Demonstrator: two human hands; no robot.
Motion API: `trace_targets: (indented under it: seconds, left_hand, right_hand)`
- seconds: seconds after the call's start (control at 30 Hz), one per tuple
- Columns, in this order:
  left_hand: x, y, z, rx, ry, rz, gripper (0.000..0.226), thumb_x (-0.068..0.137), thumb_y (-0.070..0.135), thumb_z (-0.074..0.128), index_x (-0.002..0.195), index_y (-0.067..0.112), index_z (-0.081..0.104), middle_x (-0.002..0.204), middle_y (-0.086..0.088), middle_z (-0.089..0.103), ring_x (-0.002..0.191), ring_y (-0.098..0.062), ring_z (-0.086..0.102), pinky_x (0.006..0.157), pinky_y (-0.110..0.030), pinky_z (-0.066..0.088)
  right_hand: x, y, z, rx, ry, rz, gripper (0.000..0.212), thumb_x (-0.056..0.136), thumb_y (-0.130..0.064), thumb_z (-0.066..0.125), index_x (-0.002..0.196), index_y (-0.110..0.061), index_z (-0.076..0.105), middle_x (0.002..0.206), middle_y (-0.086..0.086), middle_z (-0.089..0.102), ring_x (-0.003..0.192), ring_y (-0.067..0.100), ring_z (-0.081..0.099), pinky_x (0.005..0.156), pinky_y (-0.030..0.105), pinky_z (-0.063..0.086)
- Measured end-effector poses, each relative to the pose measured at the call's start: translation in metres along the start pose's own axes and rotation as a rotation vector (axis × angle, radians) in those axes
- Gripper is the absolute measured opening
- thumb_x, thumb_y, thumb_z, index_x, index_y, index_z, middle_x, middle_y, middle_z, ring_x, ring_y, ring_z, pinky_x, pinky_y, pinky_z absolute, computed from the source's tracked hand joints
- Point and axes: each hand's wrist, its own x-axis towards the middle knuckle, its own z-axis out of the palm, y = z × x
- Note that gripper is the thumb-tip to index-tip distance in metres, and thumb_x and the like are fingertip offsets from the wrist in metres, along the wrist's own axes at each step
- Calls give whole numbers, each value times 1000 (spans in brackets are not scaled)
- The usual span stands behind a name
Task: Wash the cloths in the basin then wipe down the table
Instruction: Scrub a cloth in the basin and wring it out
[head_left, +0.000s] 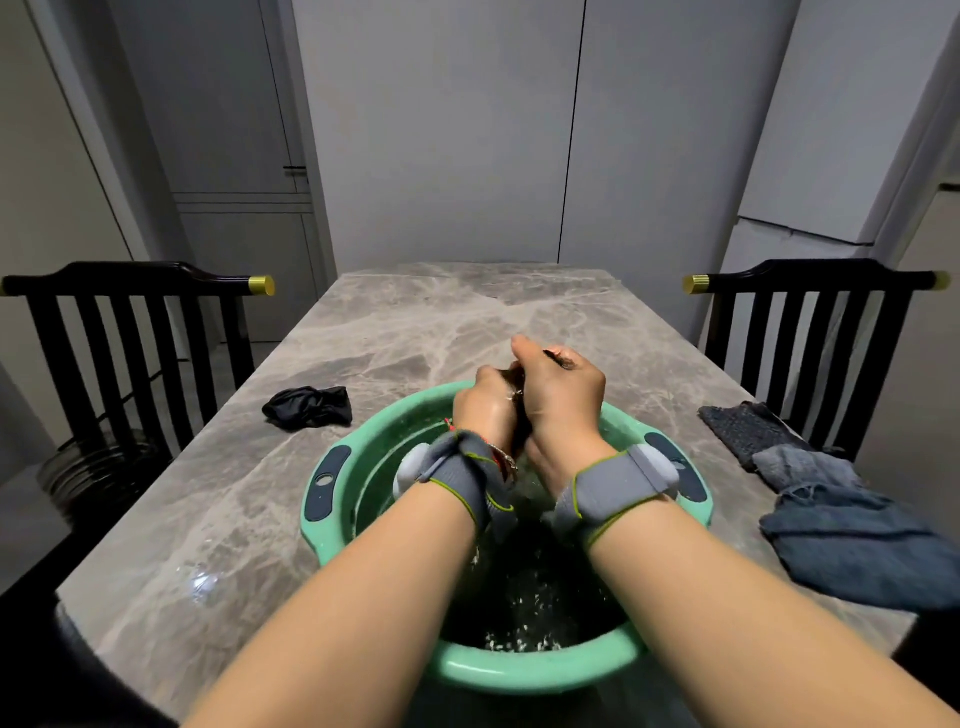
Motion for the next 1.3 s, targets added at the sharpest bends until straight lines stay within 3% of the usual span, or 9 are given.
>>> trace_targets:
  seconds: [0.13, 0.27, 0.4, 0.6, 0.87, 1.07, 1.13, 1.2, 1.3]
  left_hand:
    - [5, -9, 0, 243, 150, 34, 49, 100, 25, 27, 120, -10, 54, 129, -32, 51, 122, -41, 49, 96, -38, 41]
    - [1, -12, -2, 502, 183, 139, 50, 100, 27, 27, 107, -7, 62, 120, -30, 59, 114, -41, 53, 89, -36, 42]
    - [-3, -13, 4, 746, 160, 287, 51, 99, 33, 28, 99, -1, 66, 113, -25, 64, 107, -39, 58, 81, -34, 43]
    - [-10, -13, 5, 1013, 153, 495, 44, 98, 33, 32, 92, 8, 67, 105, -15, 68, 98, -33, 61, 67, -29, 32]
    - [-8, -22, 2, 1162, 177, 596, 44, 97, 33, 34, 86, 9, 68, 96, -13, 70, 88, -32, 63, 63, -28, 32]
    - [-7, -8, -2, 1110, 147, 511, 48, 98, 36, 30, 99, 7, 68, 109, -19, 67, 101, -36, 62, 72, -30, 38]
    - [5, 3, -3, 879, 131, 354, 55, 97, 42, 29, 104, 3, 67, 112, -24, 65, 104, -38, 61, 78, -30, 42]
    - [16, 17, -4, 566, 51, 177, 62, 97, 47, 30, 113, -3, 63, 119, -28, 61, 109, -39, 60, 93, -35, 49]
    - [19, 43, -6, 222, -126, 66, 58, 98, 44, 33, 124, -2, 55, 127, -24, 56, 120, -37, 54, 103, -45, 44]
  right_hand:
    - [10, 7, 1, 9, 86, 183, 28, 84, -13, 63, 58, -7, 53, 54, 1, 53, 56, 21, 51, 52, 22, 44]
    - [15, 25, -1, 94, 107, 406, 23, 80, -21, 55, 61, -11, 49, 66, 6, 56, 70, 29, 60, 69, 39, 54]
    - [19, 29, -14, 238, 117, 516, 27, 90, -10, 46, 63, -11, 46, 65, 6, 53, 53, 21, 51, 47, 24, 41]
    - [22, 33, -24, 180, 27, 562, 49, 94, -7, 33, 47, -16, 42, 38, 4, 49, 41, 23, 51, 51, 25, 35]
    - [35, 59, -17, 1, -23, 625, 30, 90, -17, 32, 61, -15, 33, 70, 2, 43, 69, 23, 44, 62, 23, 32]
    - [35, 40, -13, 189, -68, 622, 28, 86, -11, 41, 59, -14, 44, 51, 7, 56, 61, 25, 50, 58, 26, 44]
    - [40, 17, -7, 188, -106, 529, 16, 77, -22, 58, 75, -6, 57, 70, 14, 65, 69, 28, 59, 65, 33, 53]
    - [46, -5, -6, 169, -191, 462, 44, 65, -30, 70, 99, -5, 58, 95, 19, 62, 82, 32, 64, 79, 45, 56]
    - [43, -41, -21, 20, -363, 376, 22, 85, -32, 63, 89, -12, 54, 78, 16, 58, 63, 27, 62, 69, 33, 52]
